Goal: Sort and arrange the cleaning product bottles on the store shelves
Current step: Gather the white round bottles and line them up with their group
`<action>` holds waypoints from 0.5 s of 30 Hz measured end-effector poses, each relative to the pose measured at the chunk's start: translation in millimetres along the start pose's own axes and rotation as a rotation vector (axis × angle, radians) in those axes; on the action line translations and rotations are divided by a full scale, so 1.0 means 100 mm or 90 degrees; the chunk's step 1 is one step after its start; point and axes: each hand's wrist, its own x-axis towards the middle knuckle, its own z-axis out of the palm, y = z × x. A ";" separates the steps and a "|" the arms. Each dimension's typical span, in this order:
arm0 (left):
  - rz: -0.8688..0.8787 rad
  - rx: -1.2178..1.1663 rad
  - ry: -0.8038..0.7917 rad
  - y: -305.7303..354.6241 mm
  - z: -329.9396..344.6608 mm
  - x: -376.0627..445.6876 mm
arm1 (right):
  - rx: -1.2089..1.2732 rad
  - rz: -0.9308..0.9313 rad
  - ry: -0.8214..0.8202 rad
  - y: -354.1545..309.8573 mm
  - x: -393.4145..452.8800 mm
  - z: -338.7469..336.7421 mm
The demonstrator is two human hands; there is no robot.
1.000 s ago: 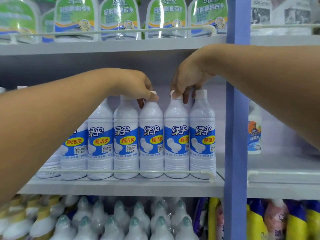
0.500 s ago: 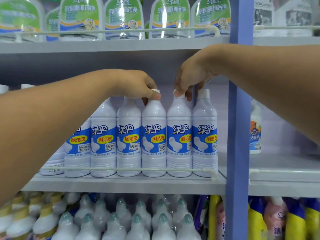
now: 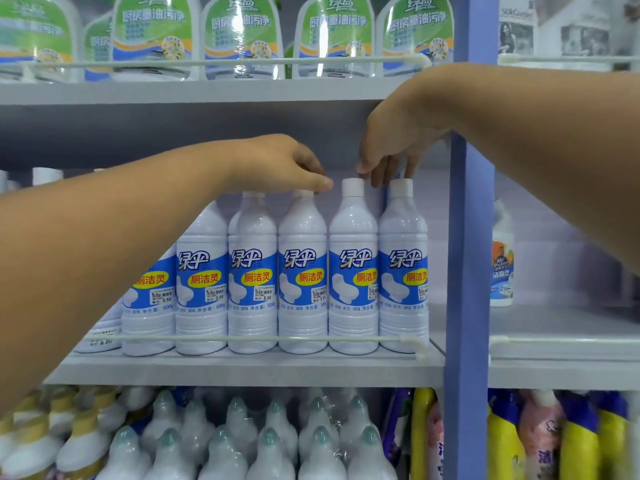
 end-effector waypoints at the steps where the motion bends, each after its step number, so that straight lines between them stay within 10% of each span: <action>1: 0.008 -0.016 0.008 0.03 0.02 0.01 | -0.023 0.016 0.011 0.02 0.01 -0.01; 15: -0.007 -0.096 0.020 0.17 0.26 0.13 | -0.059 0.086 -0.093 0.12 0.03 0.10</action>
